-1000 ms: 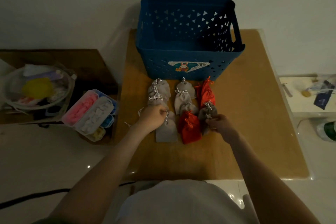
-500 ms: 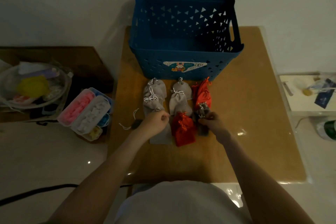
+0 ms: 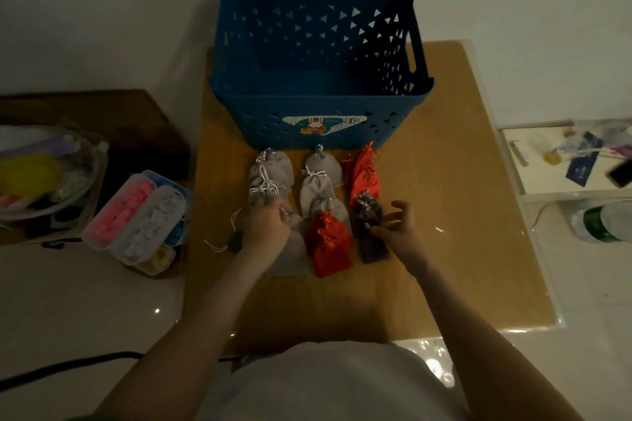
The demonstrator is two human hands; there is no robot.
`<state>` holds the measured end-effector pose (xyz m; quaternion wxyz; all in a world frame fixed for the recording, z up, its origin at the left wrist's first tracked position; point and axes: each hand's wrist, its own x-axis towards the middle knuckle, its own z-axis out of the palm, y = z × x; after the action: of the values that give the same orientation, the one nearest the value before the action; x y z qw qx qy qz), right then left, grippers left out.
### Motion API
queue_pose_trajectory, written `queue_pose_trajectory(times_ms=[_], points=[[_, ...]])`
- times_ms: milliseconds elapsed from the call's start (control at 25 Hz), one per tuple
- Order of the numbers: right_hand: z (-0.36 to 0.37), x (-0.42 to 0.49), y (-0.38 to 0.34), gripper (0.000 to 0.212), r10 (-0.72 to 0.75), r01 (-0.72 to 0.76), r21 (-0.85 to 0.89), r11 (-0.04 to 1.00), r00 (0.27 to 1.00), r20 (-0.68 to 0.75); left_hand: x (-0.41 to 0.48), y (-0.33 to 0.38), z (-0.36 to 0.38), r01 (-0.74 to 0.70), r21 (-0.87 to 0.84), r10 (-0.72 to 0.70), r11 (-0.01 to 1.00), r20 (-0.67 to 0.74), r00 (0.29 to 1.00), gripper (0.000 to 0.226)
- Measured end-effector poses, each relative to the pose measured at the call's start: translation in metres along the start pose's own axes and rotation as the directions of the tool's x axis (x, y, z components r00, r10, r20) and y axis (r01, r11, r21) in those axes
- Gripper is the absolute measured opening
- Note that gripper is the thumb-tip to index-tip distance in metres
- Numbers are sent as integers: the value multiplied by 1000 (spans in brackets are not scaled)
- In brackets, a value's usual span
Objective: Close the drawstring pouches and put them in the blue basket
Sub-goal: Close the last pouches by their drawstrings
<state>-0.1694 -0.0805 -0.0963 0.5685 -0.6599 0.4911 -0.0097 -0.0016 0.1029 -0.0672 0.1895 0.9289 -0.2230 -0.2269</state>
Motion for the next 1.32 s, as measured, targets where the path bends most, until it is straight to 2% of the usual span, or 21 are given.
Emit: queue_pose_trajectory(times_ms=[80,200,280,320,400,480,560,680,720,800,840,920,1040,1160,1240,1320], points=[[3,2,-3,54,-2,-8,-90,996,994,-105,-1,-13,-9,115,102,-108,988,-66,992,30],[18,4,-20,35,27,-61,-122,991,964,-264,3,-41,-26,271,163,-291,949,120,949,50],[38,1,-36,21,-25,-1,-123,992,978,-209,3,-61,-28,255,213,-306,943,256,917,66],[50,-2,-43,21,-82,57,-157,986,984,-157,2,-70,-25,228,226,-289,947,294,911,67],[71,-10,-51,25,-174,149,-250,957,981,-80,-3,-80,-17,184,213,-244,960,300,922,47],[88,-16,-54,18,-210,193,-294,936,977,-28,-10,-87,-17,187,181,-232,966,269,935,24],[99,-26,-60,16,-264,256,-303,918,964,15,-16,-88,-22,165,211,-213,964,229,950,21],[109,-40,-83,36,-340,365,-311,878,931,133,-21,-74,-47,65,165,-94,984,171,981,7],[112,-46,-94,38,-315,374,-286,882,920,232,-22,-64,-57,-7,122,-14,992,164,986,1],[118,-59,-116,40,-213,291,-135,947,884,417,-25,-45,-78,-198,85,184,977,146,972,6],[118,-63,-124,42,-170,213,-42,976,870,462,-27,-34,-87,-273,59,262,960,141,955,14],[116,-66,-137,44,-155,128,90,988,855,495,-27,-19,-100,-328,-41,331,944,143,933,26],[106,-64,-143,33,-259,153,236,960,811,525,-26,0,-112,-309,-132,324,942,113,939,37],[93,-61,-149,23,-369,180,380,907,773,516,-20,11,-119,-305,10,303,952,93,948,62],[83,-56,-151,26,-417,153,473,867,743,523,-17,17,-125,-276,61,272,959,60,960,54],[70,-52,-153,28,-474,108,576,810,699,535,-18,24,-128,-293,-3,293,956,46,955,42]])
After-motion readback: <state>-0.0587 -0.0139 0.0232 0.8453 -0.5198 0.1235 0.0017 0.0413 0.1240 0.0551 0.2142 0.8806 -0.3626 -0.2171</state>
